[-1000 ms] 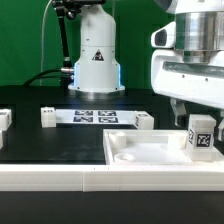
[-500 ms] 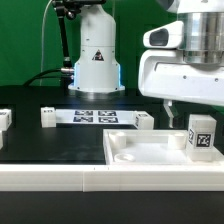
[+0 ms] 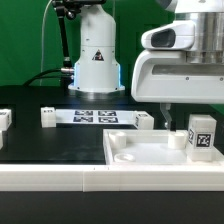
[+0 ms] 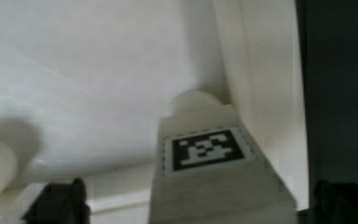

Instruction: Assemble one leg

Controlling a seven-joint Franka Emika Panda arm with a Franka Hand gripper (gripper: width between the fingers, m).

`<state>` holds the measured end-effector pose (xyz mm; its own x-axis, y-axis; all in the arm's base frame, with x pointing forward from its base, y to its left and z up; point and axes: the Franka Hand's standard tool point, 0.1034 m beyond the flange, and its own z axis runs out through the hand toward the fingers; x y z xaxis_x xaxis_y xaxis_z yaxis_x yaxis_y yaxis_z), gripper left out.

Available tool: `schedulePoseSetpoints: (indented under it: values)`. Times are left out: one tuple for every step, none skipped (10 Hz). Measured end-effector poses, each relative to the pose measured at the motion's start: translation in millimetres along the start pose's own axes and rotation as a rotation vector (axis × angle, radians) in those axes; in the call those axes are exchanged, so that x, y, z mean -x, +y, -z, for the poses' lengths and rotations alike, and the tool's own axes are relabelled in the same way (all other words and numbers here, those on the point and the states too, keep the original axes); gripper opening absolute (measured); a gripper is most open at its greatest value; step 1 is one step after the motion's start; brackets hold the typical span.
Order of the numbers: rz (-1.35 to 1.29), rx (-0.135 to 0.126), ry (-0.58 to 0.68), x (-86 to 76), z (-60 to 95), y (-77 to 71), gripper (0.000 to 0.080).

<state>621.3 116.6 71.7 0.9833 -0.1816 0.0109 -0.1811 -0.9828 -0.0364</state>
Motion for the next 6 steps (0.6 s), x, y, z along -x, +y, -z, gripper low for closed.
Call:
schedulePoseSetpoints:
  values:
    - [0.059,0.001,0.002,-1.8,1.7,-0.4,0.0521]
    - [0.061,0.001,0.003,-1.8,1.3,-0.1,0.0521]
    - [0.06,0.001,0.003,-1.8,1.3,0.1,0.0381]
    - [0.06,0.001,0.003,-1.8,1.3,0.2,0.029]
    - [0.06,0.001,0.003,-1.8,1.2,0.2,0.029]
    - [0.044,0.001,0.003,-1.8,1.2,0.2,0.0291]
